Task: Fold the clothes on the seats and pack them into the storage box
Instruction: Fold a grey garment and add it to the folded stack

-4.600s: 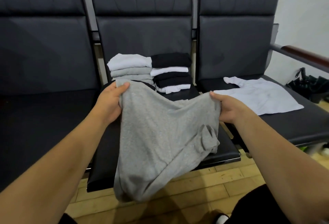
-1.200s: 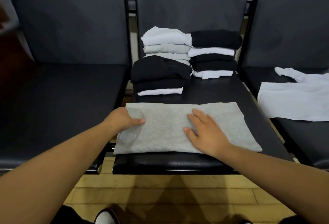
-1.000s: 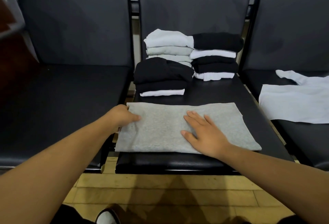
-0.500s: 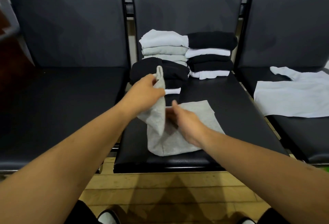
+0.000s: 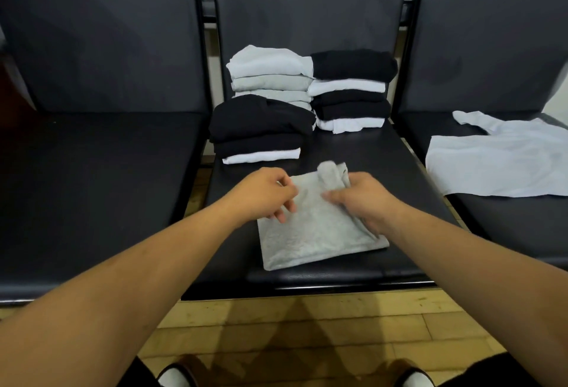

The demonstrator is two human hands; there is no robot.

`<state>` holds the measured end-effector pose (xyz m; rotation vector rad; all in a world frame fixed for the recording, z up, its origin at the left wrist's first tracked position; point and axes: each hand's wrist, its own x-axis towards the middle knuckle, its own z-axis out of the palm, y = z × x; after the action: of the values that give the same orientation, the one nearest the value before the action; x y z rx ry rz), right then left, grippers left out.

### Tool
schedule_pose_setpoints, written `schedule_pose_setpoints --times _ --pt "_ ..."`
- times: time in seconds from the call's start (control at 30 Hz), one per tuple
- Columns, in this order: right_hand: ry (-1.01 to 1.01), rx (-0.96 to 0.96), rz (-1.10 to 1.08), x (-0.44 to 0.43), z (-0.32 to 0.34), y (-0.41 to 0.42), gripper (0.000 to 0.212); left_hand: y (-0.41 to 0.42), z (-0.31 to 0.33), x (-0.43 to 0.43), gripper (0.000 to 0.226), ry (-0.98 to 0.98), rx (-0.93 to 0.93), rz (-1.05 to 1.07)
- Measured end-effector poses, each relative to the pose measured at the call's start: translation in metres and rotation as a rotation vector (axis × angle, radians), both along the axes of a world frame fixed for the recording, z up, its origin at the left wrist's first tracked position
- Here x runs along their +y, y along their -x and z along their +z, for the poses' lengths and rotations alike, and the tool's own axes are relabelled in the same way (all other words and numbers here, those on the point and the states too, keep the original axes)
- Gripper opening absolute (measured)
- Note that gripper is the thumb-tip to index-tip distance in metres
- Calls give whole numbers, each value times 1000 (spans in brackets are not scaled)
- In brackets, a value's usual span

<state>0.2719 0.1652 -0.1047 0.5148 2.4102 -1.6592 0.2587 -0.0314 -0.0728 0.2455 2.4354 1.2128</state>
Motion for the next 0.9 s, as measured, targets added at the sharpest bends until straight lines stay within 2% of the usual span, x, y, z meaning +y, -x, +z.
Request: schedule_pose_setpoints --times 0.07,0.13,0.2,0.23,0.3,0.4,0.43,0.57,0.63,0.7,0.77,0.83,0.9 --pt "4 48 -33 7 5 3 10 5 -10 -9 17 93 64 76" --pt "-110 11 -78 16 -2 6 11 9 -19 -16 18 181 76 143" --pt "-285 -32 -94 25 -13 9 27 11 -27 -20 28 228 11 190" --pt "-370 -39 -85 27 -18 11 30 12 -29 -20 35 215 -45 209" --pt "-498 11 -26 24 -18 11 22 10 -31 -18 39 157 -140 248" --pt "-661 28 134 13 -16 10 54 4 -29 -9 33 27 -228 289" --pt "-702 11 132 12 -19 11 55 2 -28 -6 34 -13 -263 296" --pt "-783 33 -46 23 -23 13 22 -1 -29 -1 29 -25 -294 306" --pt "-854 149 -90 28 -22 14 23 0 -27 0 21 -122 -297 356" --pt "-726 297 -96 20 -16 14 16 2 -25 -1 16 -195 -206 393" --pt "-376 307 -86 -1 -8 12 22 4 -20 -4 9 -203 -78 422" --pt "49 153 -71 -25 -2 5 39 8 -15 -9 8 -183 40 421" --pt "381 -51 -79 -37 -4 0 60 9 -9 -7 9 -218 82 328"
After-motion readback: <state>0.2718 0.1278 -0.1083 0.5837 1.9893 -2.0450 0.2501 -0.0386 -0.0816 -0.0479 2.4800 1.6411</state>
